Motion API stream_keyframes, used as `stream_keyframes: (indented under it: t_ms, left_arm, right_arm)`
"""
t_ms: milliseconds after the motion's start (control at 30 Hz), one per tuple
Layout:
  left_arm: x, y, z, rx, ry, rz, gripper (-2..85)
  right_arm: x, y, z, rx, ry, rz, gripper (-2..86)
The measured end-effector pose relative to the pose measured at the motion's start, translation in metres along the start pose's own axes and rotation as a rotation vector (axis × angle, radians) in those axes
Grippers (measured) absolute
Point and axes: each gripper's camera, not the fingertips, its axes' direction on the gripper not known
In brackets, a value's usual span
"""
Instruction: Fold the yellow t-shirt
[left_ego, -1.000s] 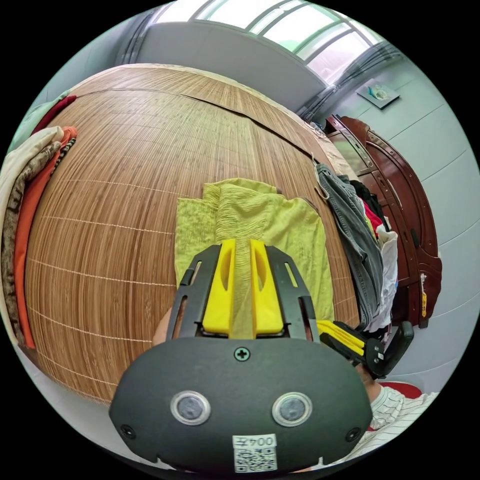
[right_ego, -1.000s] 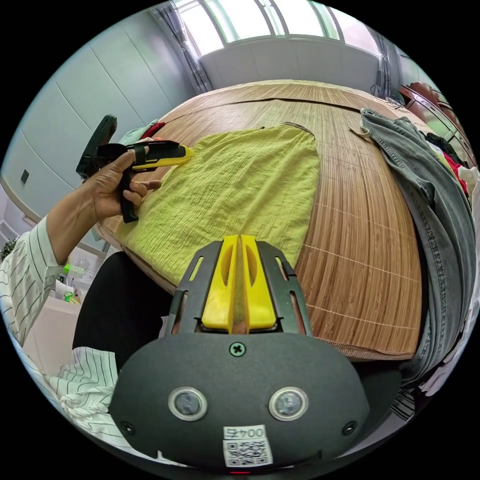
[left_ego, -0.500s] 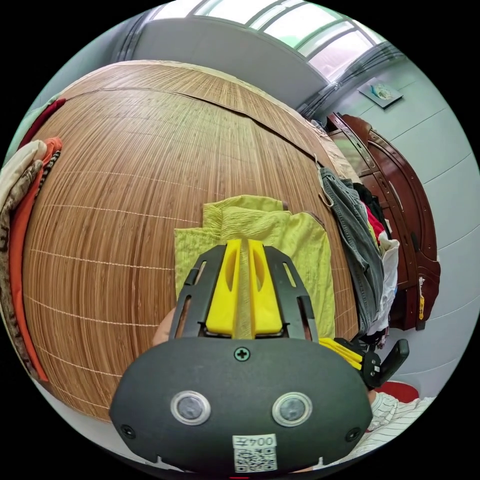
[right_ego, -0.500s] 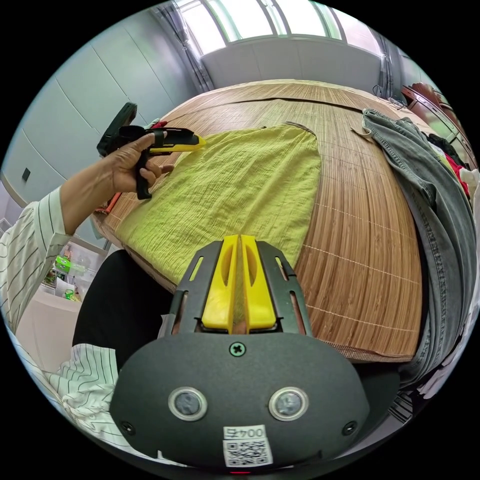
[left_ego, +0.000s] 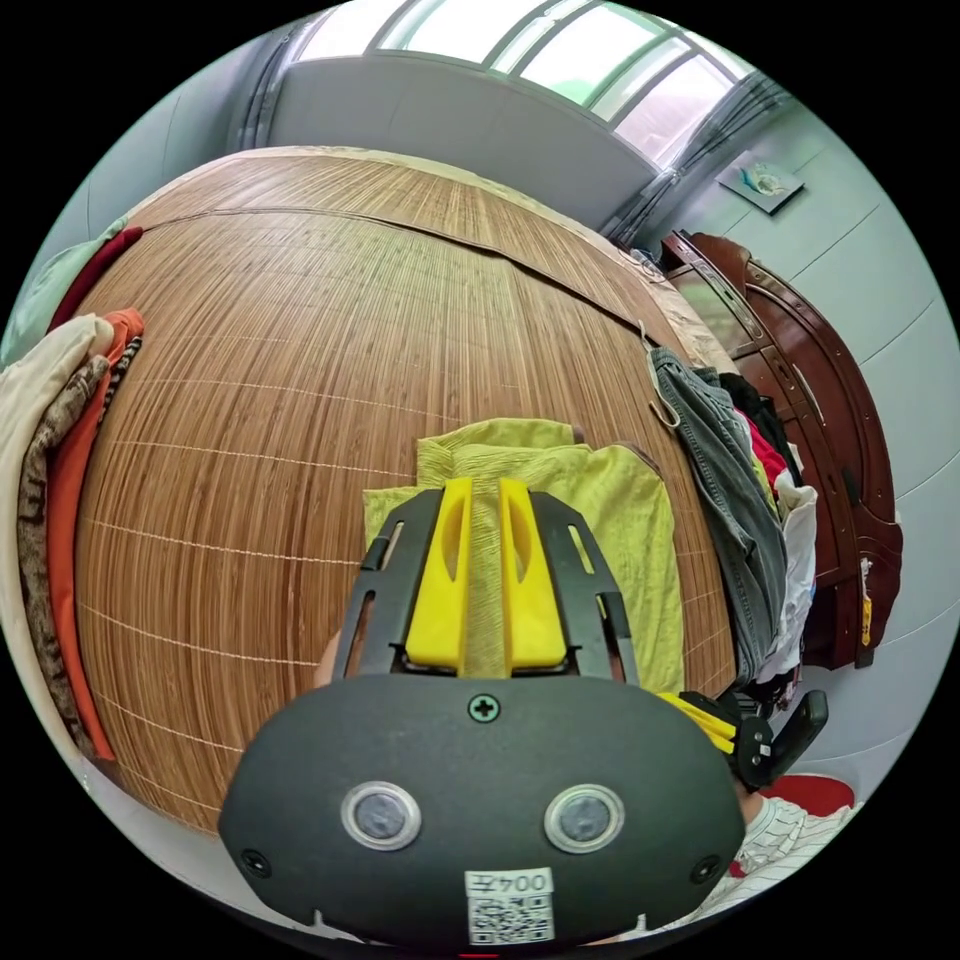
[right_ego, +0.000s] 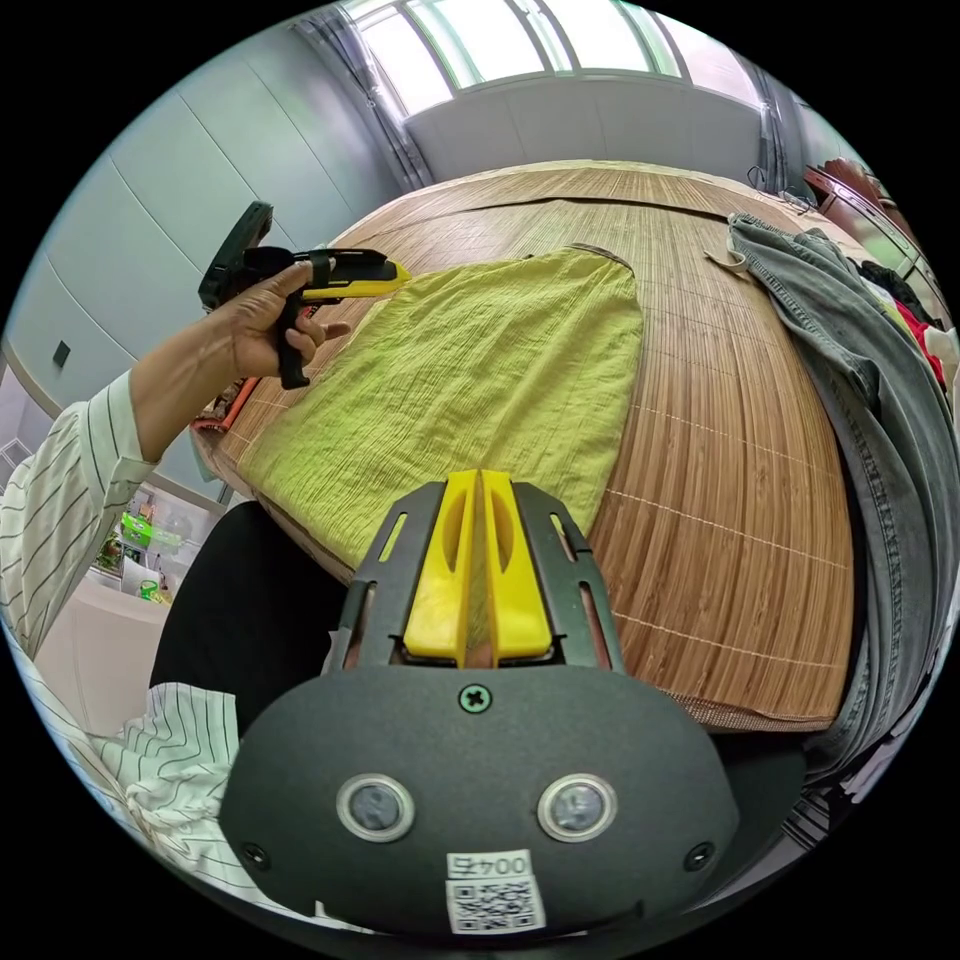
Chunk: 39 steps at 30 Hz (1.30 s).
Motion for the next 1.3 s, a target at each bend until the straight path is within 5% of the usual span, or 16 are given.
stream_keyframes:
  t_ms: [500, 800, 1067, 1300]
  left_arm:
    - [-0.006, -0.009, 0.012, 0.042, -0.133, 0.012, 7.6]
    - [-0.025, -0.014, 0.025, -0.030, -0.017, -0.023, 6.7]
    - [-0.029, -0.020, -0.006, 0.016, -0.166, -0.033, 2.5]
    - [-0.083, -0.021, -0.027, 0.018, 0.087, -0.187, 10.3]
  right_arm:
    - [0.011, 0.001, 0.014, 0.008, -0.025, 0.016, -0.6]
    - [0.018, 0.001, 0.021, 0.012, -0.032, 0.018, -0.7]
    - [0.026, 0.001, 0.026, 0.011, -0.036, 0.018, -0.6]
    - [0.043, -0.003, 0.003, 0.085, -0.034, 0.017, -0.4]
